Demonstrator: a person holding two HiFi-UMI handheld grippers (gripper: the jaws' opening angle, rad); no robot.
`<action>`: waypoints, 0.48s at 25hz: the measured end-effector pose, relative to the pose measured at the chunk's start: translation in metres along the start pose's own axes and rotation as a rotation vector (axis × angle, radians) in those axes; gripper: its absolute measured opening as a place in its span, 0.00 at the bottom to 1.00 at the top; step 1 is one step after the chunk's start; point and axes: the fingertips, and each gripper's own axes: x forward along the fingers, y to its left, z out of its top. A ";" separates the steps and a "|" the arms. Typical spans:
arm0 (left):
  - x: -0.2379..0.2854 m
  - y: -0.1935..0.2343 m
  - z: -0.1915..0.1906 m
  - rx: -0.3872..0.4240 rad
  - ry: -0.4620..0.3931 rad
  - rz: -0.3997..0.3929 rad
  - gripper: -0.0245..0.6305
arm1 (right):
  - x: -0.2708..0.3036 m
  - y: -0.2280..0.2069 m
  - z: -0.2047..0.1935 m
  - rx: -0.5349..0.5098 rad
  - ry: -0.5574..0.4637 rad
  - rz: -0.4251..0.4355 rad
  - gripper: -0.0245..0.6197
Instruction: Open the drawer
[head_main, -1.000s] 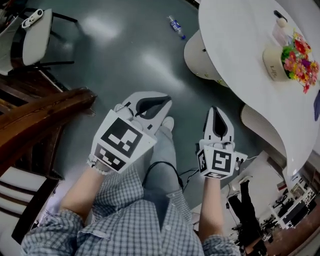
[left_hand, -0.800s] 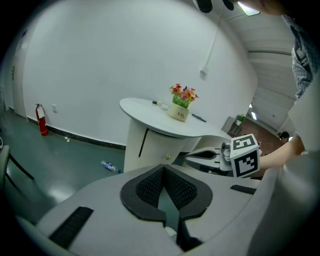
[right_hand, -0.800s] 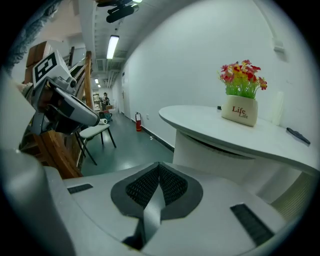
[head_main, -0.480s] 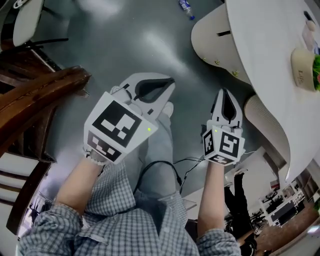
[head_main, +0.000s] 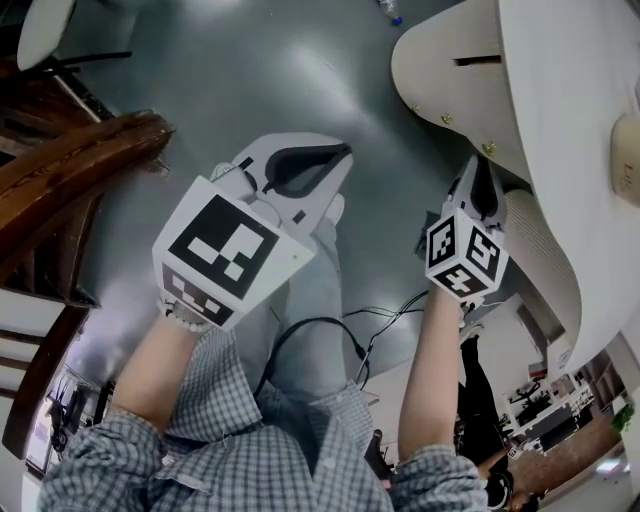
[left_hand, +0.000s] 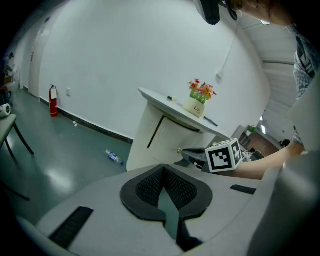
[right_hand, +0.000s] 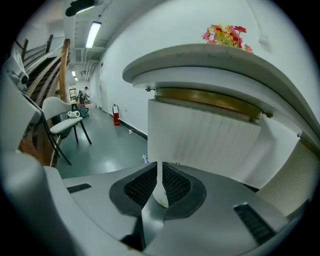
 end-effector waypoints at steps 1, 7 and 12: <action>0.001 0.000 0.000 -0.009 -0.004 0.006 0.04 | 0.003 -0.005 -0.001 -0.006 0.005 -0.016 0.05; 0.000 0.002 -0.001 -0.051 -0.032 0.012 0.04 | 0.014 -0.023 -0.004 0.019 0.009 -0.074 0.13; 0.000 0.002 -0.001 -0.063 -0.040 0.007 0.04 | 0.021 -0.031 -0.010 0.068 0.034 -0.088 0.21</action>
